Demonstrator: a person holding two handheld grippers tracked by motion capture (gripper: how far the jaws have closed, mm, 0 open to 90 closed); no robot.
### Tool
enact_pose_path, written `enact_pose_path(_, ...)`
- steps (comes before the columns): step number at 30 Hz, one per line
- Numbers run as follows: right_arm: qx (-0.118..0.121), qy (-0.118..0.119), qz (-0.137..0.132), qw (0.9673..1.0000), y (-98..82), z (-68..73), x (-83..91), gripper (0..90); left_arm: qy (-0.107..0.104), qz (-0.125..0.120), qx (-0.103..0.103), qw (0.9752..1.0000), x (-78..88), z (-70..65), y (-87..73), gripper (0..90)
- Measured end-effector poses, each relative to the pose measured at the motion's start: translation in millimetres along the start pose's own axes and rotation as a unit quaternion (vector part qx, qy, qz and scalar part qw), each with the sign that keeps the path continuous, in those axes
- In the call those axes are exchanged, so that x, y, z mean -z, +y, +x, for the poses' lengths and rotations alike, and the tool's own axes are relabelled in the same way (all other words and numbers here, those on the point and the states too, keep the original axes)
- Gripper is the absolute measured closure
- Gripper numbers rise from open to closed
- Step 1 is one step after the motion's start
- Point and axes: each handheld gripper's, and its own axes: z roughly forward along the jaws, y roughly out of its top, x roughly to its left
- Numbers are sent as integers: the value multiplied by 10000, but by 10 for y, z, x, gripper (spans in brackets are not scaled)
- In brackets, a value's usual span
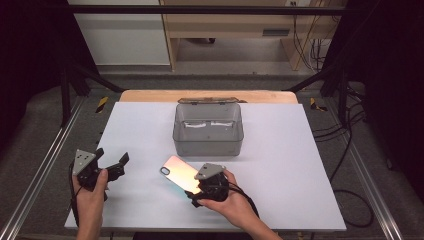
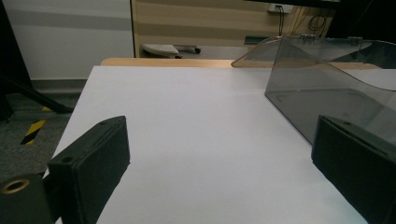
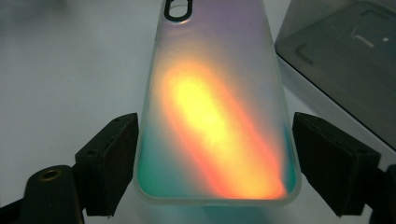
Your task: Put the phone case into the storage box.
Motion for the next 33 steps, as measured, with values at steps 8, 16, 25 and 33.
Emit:
enact_pose_path(8,73,-249,-241,9994,-218,-41,298,177,-136,-97,-64,9998,22,-77,19,22)
enact_pose_path(16,-13,-420,-519,9978,-211,-64,399,176,-366,-223,-100,9990,35,-204,38,22)
enact_pose_path(25,-113,-494,-887,9948,-183,-103,479,176,-505,-400,17,9979,61,-286,50,24)
enact_pose_path(33,-230,-568,-1131,9917,-195,-144,570,176,-616,-435,-95,9971,67,-369,44,23)
